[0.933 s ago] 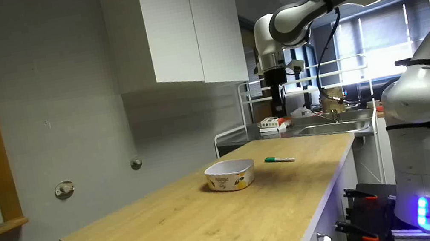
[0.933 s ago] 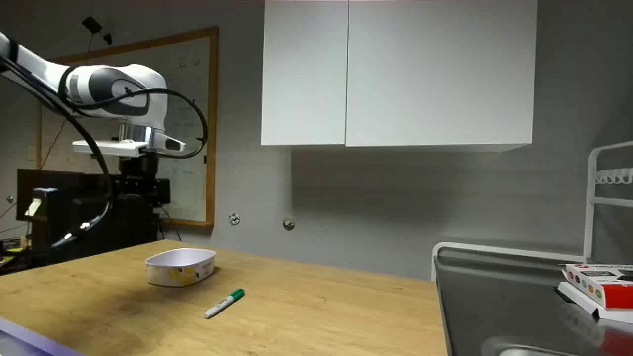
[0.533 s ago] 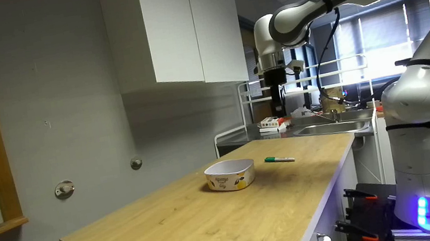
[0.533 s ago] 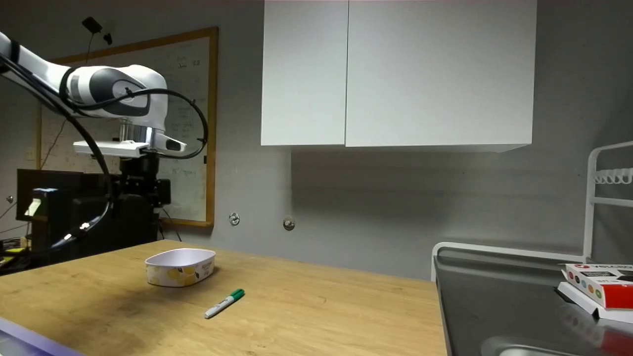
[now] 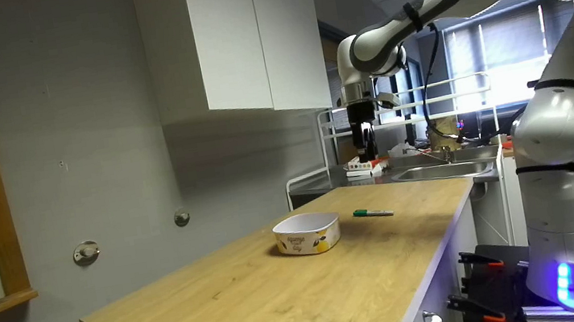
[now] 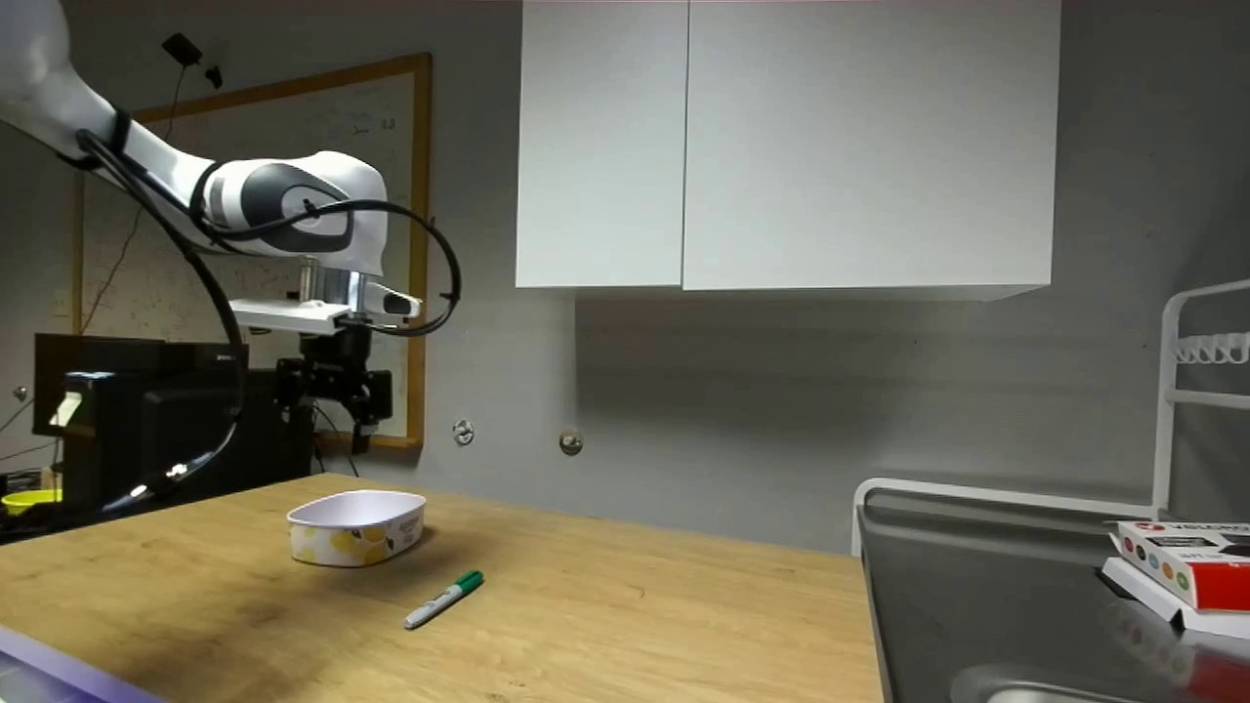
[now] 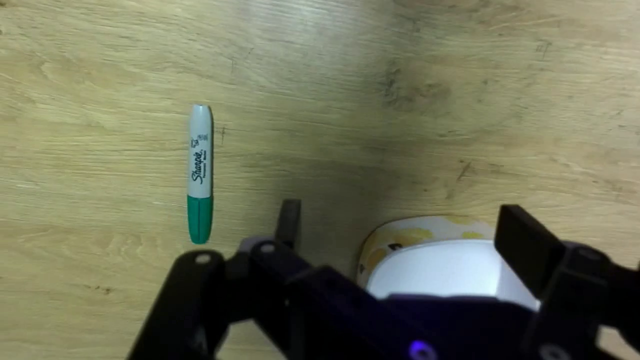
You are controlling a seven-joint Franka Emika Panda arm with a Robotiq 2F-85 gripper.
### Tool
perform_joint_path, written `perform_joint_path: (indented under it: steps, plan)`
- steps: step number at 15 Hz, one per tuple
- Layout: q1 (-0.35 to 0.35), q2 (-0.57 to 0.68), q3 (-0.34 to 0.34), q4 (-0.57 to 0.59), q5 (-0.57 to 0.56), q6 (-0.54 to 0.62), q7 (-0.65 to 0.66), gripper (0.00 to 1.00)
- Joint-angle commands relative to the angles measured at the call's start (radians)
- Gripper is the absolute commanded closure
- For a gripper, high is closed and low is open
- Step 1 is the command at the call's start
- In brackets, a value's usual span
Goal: Put the pen in the bowl
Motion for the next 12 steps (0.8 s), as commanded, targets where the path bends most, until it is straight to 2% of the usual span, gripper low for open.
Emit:
perform_joint_path:
  steps: [1, 7, 12]
  plan:
    - [-0.038, 0.131, -0.054, 0.070, -0.004, 0.017, -0.064, 0.00]
    - [-0.099, 0.317, -0.121, 0.148, 0.005, 0.007, -0.155, 0.00]
    - [-0.121, 0.459, -0.103, 0.221, -0.013, 0.016, -0.132, 0.00]
